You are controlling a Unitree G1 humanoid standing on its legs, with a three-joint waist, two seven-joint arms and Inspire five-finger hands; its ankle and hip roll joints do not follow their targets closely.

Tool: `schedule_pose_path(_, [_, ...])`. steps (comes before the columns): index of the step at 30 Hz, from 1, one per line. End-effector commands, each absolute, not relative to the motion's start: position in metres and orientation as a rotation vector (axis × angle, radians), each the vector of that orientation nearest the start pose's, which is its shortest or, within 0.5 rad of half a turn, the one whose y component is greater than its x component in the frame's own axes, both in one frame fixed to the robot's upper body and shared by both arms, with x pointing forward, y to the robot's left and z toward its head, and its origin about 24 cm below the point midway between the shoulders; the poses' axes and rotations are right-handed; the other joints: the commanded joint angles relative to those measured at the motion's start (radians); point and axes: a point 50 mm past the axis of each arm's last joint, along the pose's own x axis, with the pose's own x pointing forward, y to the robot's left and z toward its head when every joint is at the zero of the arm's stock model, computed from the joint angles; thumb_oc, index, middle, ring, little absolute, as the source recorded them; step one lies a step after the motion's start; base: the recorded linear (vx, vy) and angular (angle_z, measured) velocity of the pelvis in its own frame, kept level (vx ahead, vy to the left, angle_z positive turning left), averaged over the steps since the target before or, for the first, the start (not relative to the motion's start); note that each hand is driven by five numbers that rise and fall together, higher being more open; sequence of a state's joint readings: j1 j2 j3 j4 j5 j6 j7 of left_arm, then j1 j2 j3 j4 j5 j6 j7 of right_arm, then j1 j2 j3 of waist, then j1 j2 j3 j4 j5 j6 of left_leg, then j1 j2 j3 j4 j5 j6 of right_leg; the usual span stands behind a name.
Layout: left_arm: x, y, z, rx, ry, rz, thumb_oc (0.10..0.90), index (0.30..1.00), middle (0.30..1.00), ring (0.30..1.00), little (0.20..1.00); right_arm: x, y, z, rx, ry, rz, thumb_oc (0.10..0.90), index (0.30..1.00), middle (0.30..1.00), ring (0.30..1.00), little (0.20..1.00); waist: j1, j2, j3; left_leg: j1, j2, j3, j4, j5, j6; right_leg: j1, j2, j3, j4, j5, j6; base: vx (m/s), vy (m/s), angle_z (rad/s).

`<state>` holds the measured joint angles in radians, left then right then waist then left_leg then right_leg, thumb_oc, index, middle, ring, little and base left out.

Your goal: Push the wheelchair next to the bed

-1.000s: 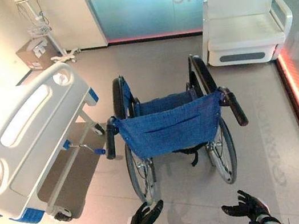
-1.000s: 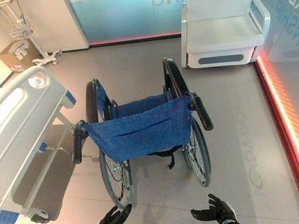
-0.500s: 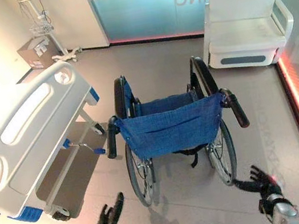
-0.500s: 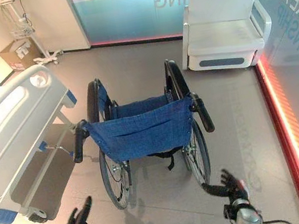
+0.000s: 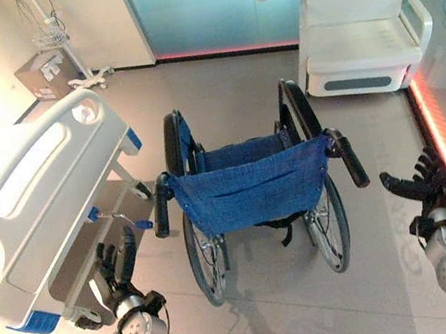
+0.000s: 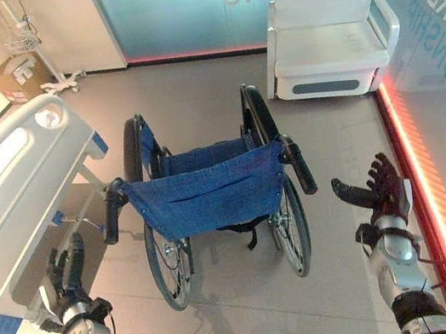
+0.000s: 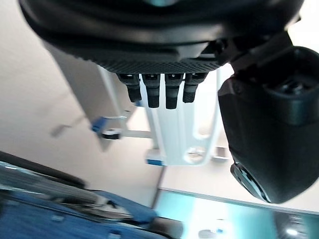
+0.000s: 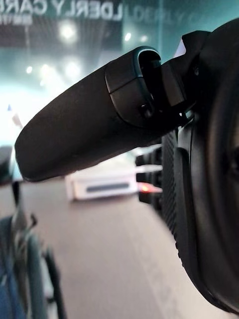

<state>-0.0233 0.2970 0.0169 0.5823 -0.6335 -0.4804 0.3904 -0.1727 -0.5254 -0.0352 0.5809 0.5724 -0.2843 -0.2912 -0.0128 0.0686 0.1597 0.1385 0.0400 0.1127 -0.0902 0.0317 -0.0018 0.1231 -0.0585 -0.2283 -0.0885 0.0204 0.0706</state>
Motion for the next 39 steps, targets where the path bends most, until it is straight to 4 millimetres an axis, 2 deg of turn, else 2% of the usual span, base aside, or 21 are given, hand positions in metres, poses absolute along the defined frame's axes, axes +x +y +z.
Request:
schedule_pose_path(1, [0.255, 0.298, 0.050, -0.149, -0.286, 0.650, 0.800, 0.900, 0.900, 0.900, 0.900, 0.289, -0.322, 0.120, -0.037, -0.350, -0.570, 0.800, 0.900, 0.900, 0.900, 0.900, 0.007, -0.032, -0.013, -0.016, -0.026, -0.020, 0.020, -0.091, 0.006, -0.048, -0.023, 0.036, 0.113, -0.105, -0.015, 0.00, 0.000, 0.00])
schedule_pose_path(5, [0.267, 0.289, 0.079, -0.098, -0.382, 0.521, 0.800, 0.900, 0.900, 0.900, 0.900, 0.292, -0.306, 0.148, -0.040, -0.474, -0.488, 0.800, 0.900, 0.900, 0.900, 0.900, 0.005, -0.035, -0.015, -0.025, -0.026, -0.025, 0.020, -0.087, 0.004, -0.052, -0.023, 0.038, 0.109, -0.103, -0.013, 0.00, 0.000, 0.00])
schedule_pose_path(9, [0.271, 0.284, 0.096, -0.103, -0.433, 0.427, 0.800, 0.900, 0.900, 0.900, 0.900, 0.290, -0.295, 0.160, -0.023, -0.546, -0.411, 0.800, 0.900, 0.900, 0.900, 0.900, 0.008, -0.038, -0.019, -0.031, -0.025, -0.029, 0.019, -0.084, 0.004, -0.054, -0.023, 0.036, 0.106, -0.100, -0.010, 0.00, 0.000, 0.00])
schedule_pose_path(10, [0.272, 0.277, 0.102, -0.093, -0.451, 0.357, 0.800, 0.900, 0.900, 0.900, 0.900, 0.288, -0.284, 0.164, -0.019, -0.571, -0.349, 0.800, 0.900, 0.900, 0.900, 0.900, 0.008, -0.039, -0.022, -0.035, -0.026, -0.030, 0.019, -0.082, 0.004, -0.057, -0.023, 0.036, 0.104, -0.098, -0.010, 0.00, 0.000, 0.00])
schedule_pose_path(16, [0.268, 0.267, 0.106, -0.039, -0.437, 0.221, 0.800, 0.900, 0.900, 0.900, 0.900, 0.279, -0.269, 0.163, 0.007, -0.589, -0.229, 0.800, 0.900, 0.900, 0.900, 0.900, 0.008, -0.040, -0.024, -0.041, -0.026, -0.032, 0.018, -0.078, 0.008, -0.064, -0.021, 0.041, 0.105, -0.095, -0.009, 0.00, 0.000, 0.00])
schedule_pose_path(20, [0.262, 0.260, 0.103, 0.057, -0.375, 0.038, 0.800, 0.900, 0.900, 0.900, 0.900, 0.267, -0.254, 0.165, 0.046, -0.637, -0.103, 0.800, 0.900, 0.900, 0.900, 0.900, 0.009, -0.037, -0.023, -0.050, -0.025, -0.031, 0.019, -0.074, 0.010, -0.071, -0.018, 0.043, 0.106, -0.092, -0.006, 0.00, 0.000, 0.00])
schedule_pose_path(23, [0.261, 0.258, 0.101, 0.118, -0.326, -0.024, 0.800, 0.900, 0.900, 0.900, 0.900, 0.266, -0.247, 0.166, 0.028, -0.623, -0.031, 0.800, 0.900, 0.900, 0.900, 0.900, 0.008, -0.034, -0.022, -0.052, -0.026, -0.031, 0.020, -0.072, 0.010, -0.076, -0.017, 0.045, 0.109, -0.091, -0.004, 0.00, 0.000, 0.00])
schedule_pose_path(27, [0.257, 0.266, 0.102, 0.208, -0.280, -0.055, 0.800, 0.900, 0.900, 0.900, 0.900, 0.264, -0.243, 0.163, -0.063, -0.560, 0.049, 0.800, 0.900, 0.900, 0.900, 0.900, 0.008, -0.029, -0.021, -0.057, -0.026, -0.027, 0.021, -0.066, 0.010, -0.082, -0.018, 0.045, 0.113, -0.087, -0.001, 0.00, 0.000, 0.00])
schedule_pose_path(33, [0.254, 0.275, 0.101, 0.364, -0.206, -0.050, 0.800, 0.900, 0.900, 0.900, 0.900, 0.262, -0.242, 0.162, -0.222, -0.507, 0.078, 0.800, 0.900, 0.900, 0.900, 0.900, 0.015, -0.031, -0.018, -0.067, -0.026, -0.027, 0.030, -0.063, 0.010, -0.087, -0.019, 0.041, 0.117, -0.083, 0.004, 0.00, 0.000, 0.00])
schedule_pose_path(39, [0.258, 0.284, 0.100, 0.566, -0.121, -0.041, 0.800, 0.900, 0.900, 0.900, 0.900, 0.271, -0.245, 0.165, -0.351, -0.433, 0.069, 0.800, 0.900, 0.900, 0.900, 0.900, 0.019, -0.030, -0.014, -0.075, -0.027, -0.029, 0.042, -0.063, 0.008, -0.092, -0.020, 0.039, 0.124, -0.081, 0.007, 0.00, 0.000, 0.00])
